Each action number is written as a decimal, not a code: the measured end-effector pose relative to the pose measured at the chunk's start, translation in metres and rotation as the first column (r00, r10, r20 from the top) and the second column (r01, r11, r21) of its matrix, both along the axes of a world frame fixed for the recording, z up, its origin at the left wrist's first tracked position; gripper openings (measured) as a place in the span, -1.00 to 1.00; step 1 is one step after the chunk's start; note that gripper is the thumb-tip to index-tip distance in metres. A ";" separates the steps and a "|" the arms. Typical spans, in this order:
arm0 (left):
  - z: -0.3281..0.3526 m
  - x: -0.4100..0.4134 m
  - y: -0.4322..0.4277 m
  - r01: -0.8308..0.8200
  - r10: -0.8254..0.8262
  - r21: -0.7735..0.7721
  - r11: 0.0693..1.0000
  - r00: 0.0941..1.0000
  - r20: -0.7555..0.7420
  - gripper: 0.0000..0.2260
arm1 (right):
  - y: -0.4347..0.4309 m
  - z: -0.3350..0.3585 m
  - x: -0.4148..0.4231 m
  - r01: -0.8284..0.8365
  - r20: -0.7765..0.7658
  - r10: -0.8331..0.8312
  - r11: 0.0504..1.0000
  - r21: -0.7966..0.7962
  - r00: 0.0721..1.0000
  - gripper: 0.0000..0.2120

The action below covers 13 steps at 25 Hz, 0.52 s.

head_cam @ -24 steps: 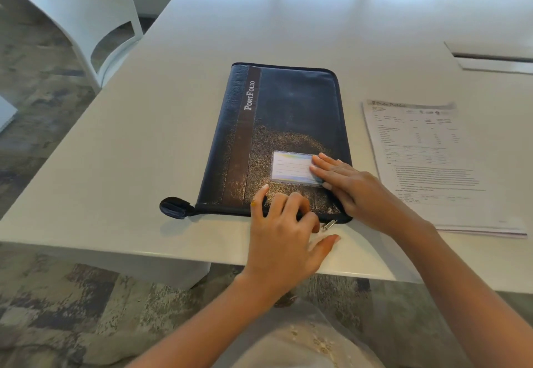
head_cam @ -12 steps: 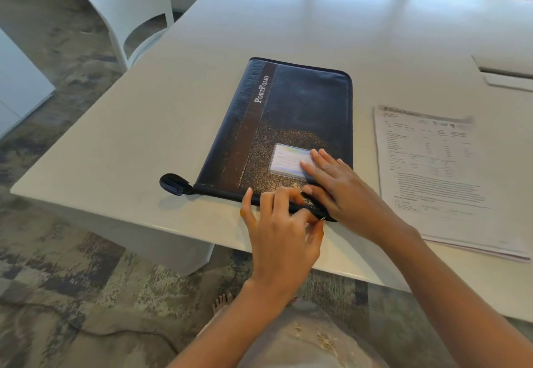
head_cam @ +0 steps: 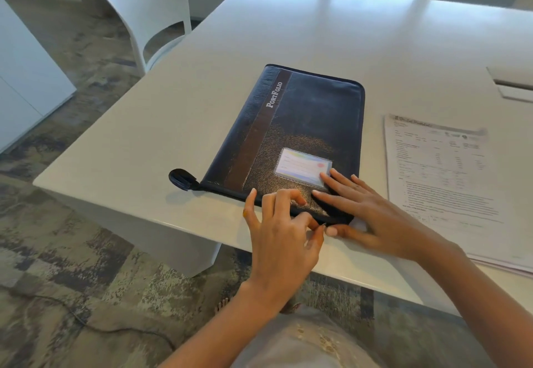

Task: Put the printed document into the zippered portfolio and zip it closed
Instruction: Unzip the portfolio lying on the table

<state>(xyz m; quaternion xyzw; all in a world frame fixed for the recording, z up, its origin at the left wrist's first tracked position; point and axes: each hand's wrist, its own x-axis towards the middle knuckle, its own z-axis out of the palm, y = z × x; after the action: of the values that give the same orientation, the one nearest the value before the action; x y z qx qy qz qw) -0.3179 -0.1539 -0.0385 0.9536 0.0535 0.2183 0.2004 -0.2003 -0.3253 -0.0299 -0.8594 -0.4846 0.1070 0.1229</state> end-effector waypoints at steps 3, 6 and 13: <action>-0.001 0.001 0.000 0.018 -0.018 -0.007 1.000 1.000 -0.009 -0.86 | -0.003 -0.001 -0.006 -0.034 0.101 0.034 0.999 -0.005 0.994 -0.46; 0.000 0.001 -0.003 0.027 -0.028 -0.019 0.999 0.999 -0.018 -0.85 | -0.003 -0.002 -0.013 -0.024 0.171 0.014 0.998 0.053 0.985 -0.51; 0.004 -0.006 0.009 0.003 -0.003 0.006 1.000 1.000 -0.024 -0.85 | 0.000 -0.002 -0.016 -0.008 0.263 -0.023 0.993 0.117 0.965 -0.43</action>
<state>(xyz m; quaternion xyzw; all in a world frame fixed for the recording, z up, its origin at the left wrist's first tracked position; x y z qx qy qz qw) -0.3240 -0.1446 -0.0348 0.9568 0.0539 0.2066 0.1972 -0.2159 -0.3255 -0.0319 -0.8591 -0.4989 -0.0373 0.1081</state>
